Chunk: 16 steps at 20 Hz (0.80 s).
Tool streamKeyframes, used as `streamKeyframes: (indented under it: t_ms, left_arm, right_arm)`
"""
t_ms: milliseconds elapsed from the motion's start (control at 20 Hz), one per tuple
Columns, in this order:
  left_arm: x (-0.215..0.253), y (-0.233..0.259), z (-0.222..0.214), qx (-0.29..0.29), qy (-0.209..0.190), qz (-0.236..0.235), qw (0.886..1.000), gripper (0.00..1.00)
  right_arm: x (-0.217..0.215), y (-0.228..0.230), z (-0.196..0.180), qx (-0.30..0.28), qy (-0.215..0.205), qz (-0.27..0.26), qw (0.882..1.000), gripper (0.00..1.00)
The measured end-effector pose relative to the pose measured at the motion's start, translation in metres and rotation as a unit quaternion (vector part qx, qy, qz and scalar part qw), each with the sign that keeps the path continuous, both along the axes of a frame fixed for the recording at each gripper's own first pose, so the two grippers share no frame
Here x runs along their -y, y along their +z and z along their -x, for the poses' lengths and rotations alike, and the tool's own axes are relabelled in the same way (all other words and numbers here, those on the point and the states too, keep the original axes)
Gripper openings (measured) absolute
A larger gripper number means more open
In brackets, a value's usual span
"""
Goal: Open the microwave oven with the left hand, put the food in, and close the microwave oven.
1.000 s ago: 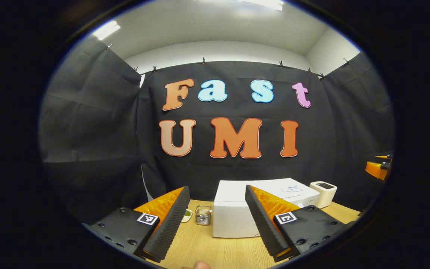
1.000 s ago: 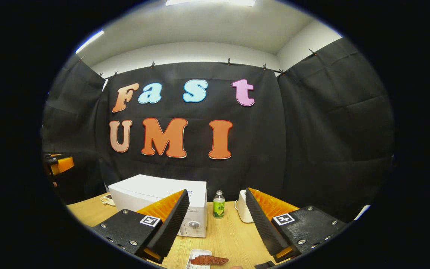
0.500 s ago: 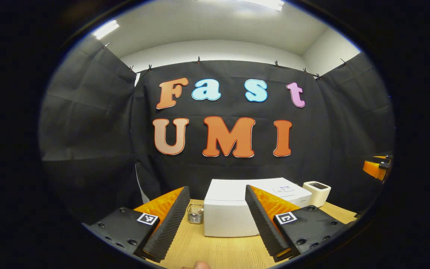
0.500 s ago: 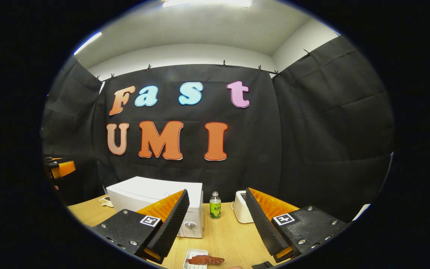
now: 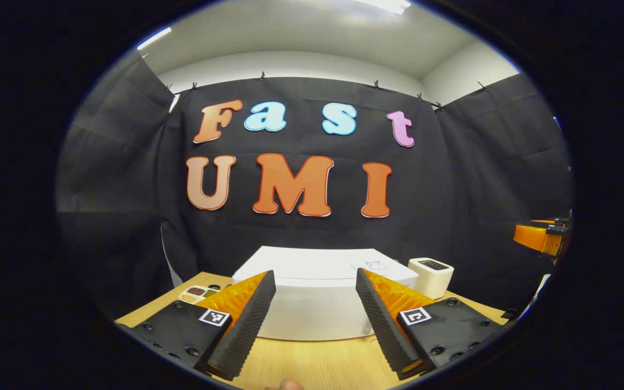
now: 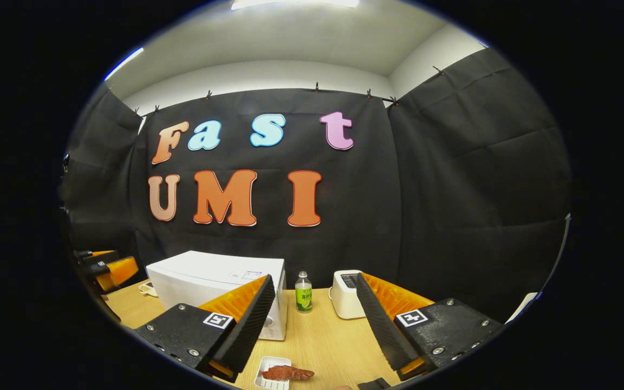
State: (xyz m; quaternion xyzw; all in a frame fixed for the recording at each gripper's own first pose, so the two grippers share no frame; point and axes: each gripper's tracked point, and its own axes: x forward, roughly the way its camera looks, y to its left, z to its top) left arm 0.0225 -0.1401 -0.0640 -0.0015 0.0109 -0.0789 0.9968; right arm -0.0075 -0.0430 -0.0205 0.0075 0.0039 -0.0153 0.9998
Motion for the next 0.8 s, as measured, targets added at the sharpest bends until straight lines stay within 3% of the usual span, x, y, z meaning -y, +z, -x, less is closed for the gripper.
streamKeyframes:
  t_ms: [400, 650, 700, 750, 800]
  left_arm:
    - [0.091, -0.092, -0.043, -0.030, -0.034, -0.031, 0.998, 0.98]
    - [0.116, -0.131, -0.072, -0.036, -0.023, -0.039, 0.998, 0.99]
    - [0.122, -0.138, -0.079, -0.039, -0.024, -0.037, 0.998, 0.95]
    - [0.129, -0.145, -0.084, -0.043, -0.026, -0.036, 0.998, 0.99]
    - [0.133, -0.152, -0.090, -0.047, -0.026, -0.037, 0.998, 0.95]
  right_arm:
    - [0.031, -0.020, -0.009, -0.009, -0.017, 0.000, 1.000, 0.94]
    - [0.052, -0.044, -0.020, -0.028, -0.029, -0.004, 0.999, 0.94]
    - [0.056, -0.049, -0.022, -0.032, -0.030, -0.003, 0.999, 0.94]
    - [0.059, -0.053, -0.025, -0.036, -0.032, -0.003, 0.999, 0.94]
    - [0.062, -0.058, -0.028, -0.040, -0.033, -0.003, 0.999, 0.94]
